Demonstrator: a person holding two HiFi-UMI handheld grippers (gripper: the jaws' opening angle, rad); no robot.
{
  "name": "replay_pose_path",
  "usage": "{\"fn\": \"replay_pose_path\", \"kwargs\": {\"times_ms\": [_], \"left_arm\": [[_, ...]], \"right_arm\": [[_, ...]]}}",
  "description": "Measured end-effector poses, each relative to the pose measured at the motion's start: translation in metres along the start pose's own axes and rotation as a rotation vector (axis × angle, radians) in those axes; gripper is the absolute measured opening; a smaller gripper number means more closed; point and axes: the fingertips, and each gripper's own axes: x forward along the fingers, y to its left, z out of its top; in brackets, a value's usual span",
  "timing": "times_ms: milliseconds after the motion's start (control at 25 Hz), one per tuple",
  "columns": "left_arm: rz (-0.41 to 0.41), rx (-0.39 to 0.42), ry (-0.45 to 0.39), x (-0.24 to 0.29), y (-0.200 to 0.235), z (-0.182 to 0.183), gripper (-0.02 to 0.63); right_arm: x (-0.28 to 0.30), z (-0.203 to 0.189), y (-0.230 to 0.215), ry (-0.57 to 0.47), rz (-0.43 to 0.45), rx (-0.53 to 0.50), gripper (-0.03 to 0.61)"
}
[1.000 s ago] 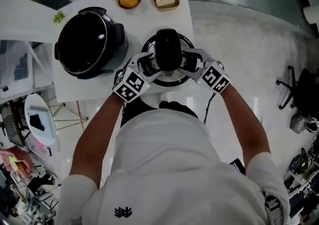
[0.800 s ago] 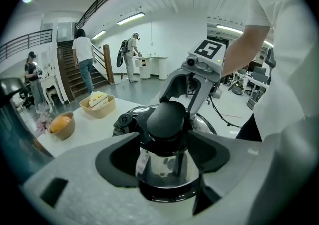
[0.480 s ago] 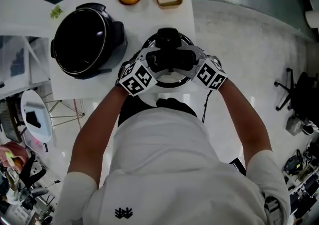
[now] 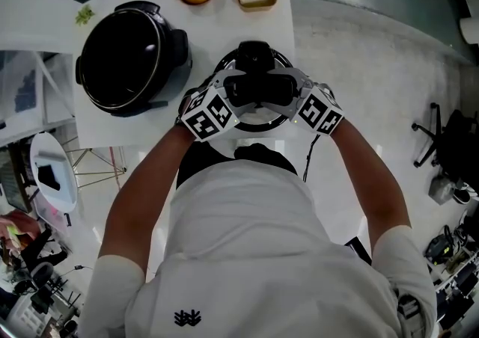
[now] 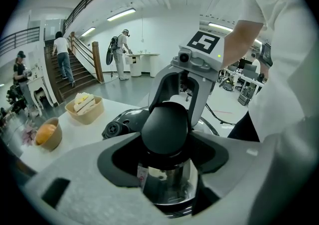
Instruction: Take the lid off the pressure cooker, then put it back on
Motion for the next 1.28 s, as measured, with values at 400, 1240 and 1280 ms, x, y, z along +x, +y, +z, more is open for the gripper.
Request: {"fn": "replay_pose_path", "kwargs": {"times_ms": [400,1240,1280], "left_arm": [[-0.007,0.004,-0.018,-0.029,-0.012,0.028,0.282],[-0.028,-0.032,-0.082,-0.156,-0.022,0.127,0.285],[-0.022,-0.029,-0.086,-0.163,-0.02,0.13,0.285]], "right_arm": [[-0.026,0.032,0.009,-0.034,0.002,0.01,0.283],[-0.103,0.17,0.016,-0.119,0.046,0.037,0.282],[-0.104,0.179,0.015,-0.121,0.045,0.027,0.282]]}}
